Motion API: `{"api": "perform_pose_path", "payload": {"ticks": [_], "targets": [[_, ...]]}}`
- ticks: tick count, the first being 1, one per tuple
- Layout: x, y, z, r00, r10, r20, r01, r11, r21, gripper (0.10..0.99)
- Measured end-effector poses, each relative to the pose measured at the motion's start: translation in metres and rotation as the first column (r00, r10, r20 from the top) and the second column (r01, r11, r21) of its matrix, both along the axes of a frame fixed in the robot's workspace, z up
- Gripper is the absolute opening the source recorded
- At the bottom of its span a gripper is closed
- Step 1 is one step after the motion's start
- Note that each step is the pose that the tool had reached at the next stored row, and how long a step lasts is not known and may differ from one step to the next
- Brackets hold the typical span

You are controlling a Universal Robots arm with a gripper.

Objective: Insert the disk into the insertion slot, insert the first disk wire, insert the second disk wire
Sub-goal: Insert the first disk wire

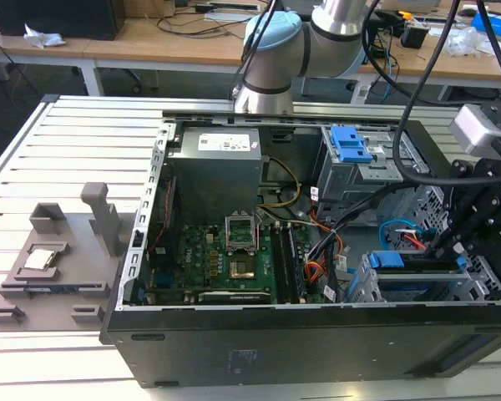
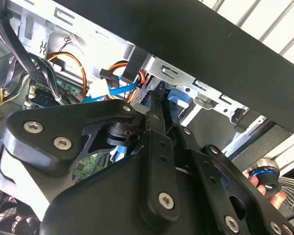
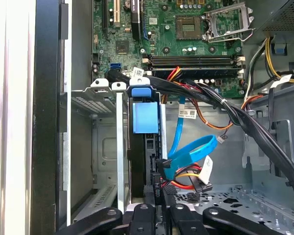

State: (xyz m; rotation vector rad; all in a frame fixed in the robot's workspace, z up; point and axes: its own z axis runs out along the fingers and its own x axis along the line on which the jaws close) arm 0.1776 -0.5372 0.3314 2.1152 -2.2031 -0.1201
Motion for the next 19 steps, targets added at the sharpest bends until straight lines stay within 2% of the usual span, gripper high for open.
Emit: {"api": "perform_pose_path", "payload": {"ticks": [4,5,6,7,8,9,14,15,17,19], "targets": [[0.0000,0.0000,-0.0008,1.0000,0.000,0.0000,0.000,1.0000,0.001,0.180],[0.0000,0.0000,-0.0012,1.0000,0.000,0.0000,0.000,1.0000,0.002,0.192],[0.0000,0.0001,-0.0006,1.0000,0.000,0.0001,0.000,1.0000,0.001,0.255],[0.0000,0.0000,0.0007,1.0000,0.000,0.0000,0.000,1.0000,0.002,0.255],[0.0000,0.0000,0.0047,1.0000,0.000,-0.0001,0.000,1.0000,0.002,0.255],[0.0000,0.0000,0.0119,1.0000,0.000,0.0000,0.000,1.0000,0.001,0.255],[0.0000,0.0017,0.0334,1.0000,0.000,0.0000,0.000,1.0000,0.000,0.239],[0.0000,0.0020,0.0374,1.0000,0.000,0.0000,0.000,1.0000,0.000,0.110],[0.0000,0.0021,0.0445,1.0000,0.000,0.0000,0.000,1.0000,-0.001,0.106],[0.0000,0.0022,0.0449,1.0000,0.000,0.0000,0.000,1.0000,0.000,0.106]]}}
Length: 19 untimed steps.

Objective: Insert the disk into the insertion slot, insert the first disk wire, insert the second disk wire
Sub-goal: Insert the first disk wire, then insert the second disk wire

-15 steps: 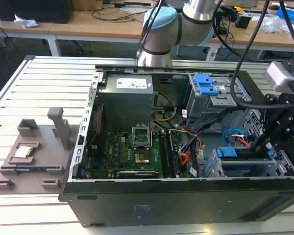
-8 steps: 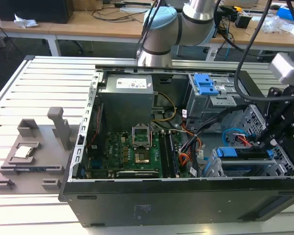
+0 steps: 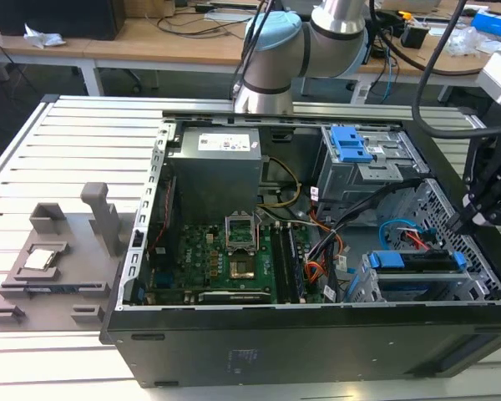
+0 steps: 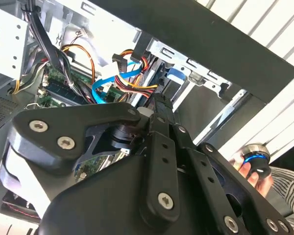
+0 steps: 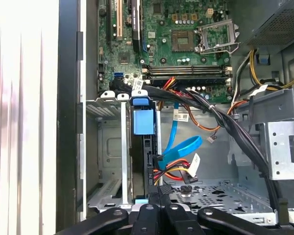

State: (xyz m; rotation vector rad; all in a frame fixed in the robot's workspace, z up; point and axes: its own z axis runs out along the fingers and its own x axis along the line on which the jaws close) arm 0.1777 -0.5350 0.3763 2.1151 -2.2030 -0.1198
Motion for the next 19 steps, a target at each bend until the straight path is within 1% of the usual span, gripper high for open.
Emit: {"api": "perform_pose_path", "payload": {"ticks": [15,16,17,18,19], "targets": [[0.0000,0.0000,0.0013,1.0000,0.000,0.0000,0.000,1.0000,0.000,0.106],[0.0000,0.0000,0.0013,1.0000,0.000,0.0000,0.000,1.0000,0.000,0.114],[0.0000,0.0000,0.0014,1.0000,0.000,0.0000,0.000,1.0000,0.000,0.169],[0.0000,0.0000,0.0014,1.0000,0.000,0.0000,0.000,1.0000,0.000,0.169],[0.0000,0.0000,0.0015,1.0000,0.000,-0.0001,0.000,1.0000,0.000,0.239]]}}
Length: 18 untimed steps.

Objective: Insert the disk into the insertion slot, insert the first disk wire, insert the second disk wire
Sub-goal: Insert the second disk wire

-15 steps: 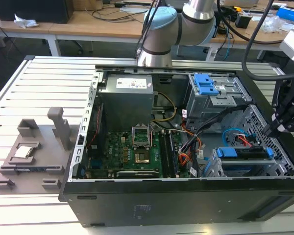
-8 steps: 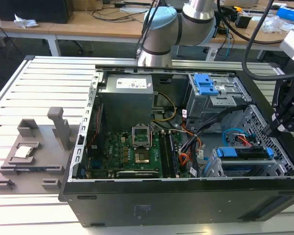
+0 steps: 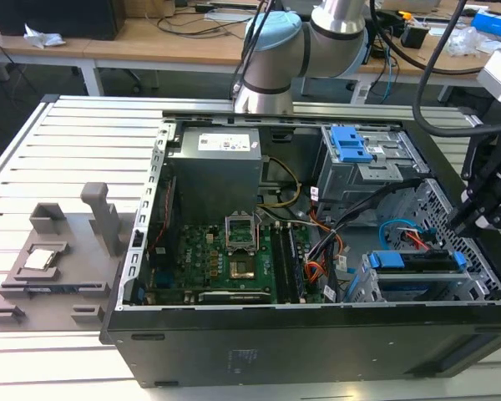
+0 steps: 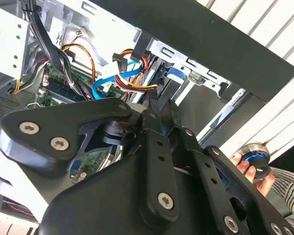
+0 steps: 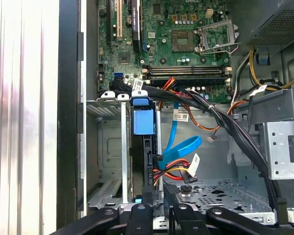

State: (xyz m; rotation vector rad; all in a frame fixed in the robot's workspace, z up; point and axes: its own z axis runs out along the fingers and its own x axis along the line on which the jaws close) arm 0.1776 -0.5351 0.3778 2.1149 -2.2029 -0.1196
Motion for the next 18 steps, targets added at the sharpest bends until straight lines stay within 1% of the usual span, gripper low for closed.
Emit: {"api": "perform_pose_path", "payload": {"ticks": [2,3,7,9,10,14,16,18], "targets": [[-0.0011,0.0006,0.0001,1.0000,0.003,0.0000,-0.003,1.0000,0.000,0.239],[-0.0032,0.0017,0.0001,1.0000,0.007,0.0001,-0.007,1.0000,0.000,0.239],[-0.0080,0.0025,0.0000,1.0000,0.008,0.0001,-0.008,1.0000,0.000,0.239],[-0.0121,0.0032,-0.0005,0.9999,0.016,0.0000,-0.016,0.9999,0.000,0.239],[-0.0156,0.0032,-0.0011,0.9996,0.028,0.0000,-0.028,0.9996,0.000,0.239],[-0.0193,0.0032,-0.0044,0.9960,0.089,0.0000,-0.089,0.9960,0.000,0.239],[-0.0228,0.0037,-0.0053,0.9951,0.099,0.0000,-0.099,0.9951,0.000,0.239],[-0.0295,0.0044,-0.0060,0.9947,0.103,0.0000,-0.103,0.9947,0.000,0.239]]}}
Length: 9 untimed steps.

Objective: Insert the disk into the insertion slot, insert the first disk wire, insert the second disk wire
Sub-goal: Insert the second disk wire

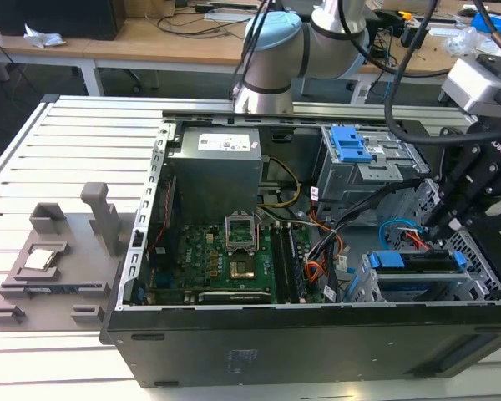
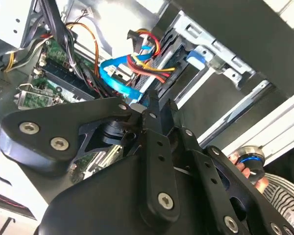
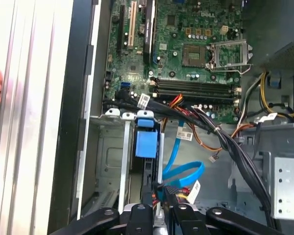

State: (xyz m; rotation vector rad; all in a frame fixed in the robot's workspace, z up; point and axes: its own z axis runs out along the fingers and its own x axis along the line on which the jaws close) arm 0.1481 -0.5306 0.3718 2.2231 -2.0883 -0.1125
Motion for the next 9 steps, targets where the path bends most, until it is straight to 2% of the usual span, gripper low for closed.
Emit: {"api": "perform_pose_path", "payload": {"ticks": [3,7,9], "targets": [[-0.0060,0.0000,-0.0025,0.9999,0.017,0.0000,-0.017,0.9999,0.000,0.239],[-0.0066,0.0004,-0.0079,0.9972,0.075,0.0000,-0.075,0.9972,0.000,0.239],[-0.0066,0.0006,-0.0114,0.9963,0.086,-0.0001,-0.086,0.9963,-0.001,0.239]]}}
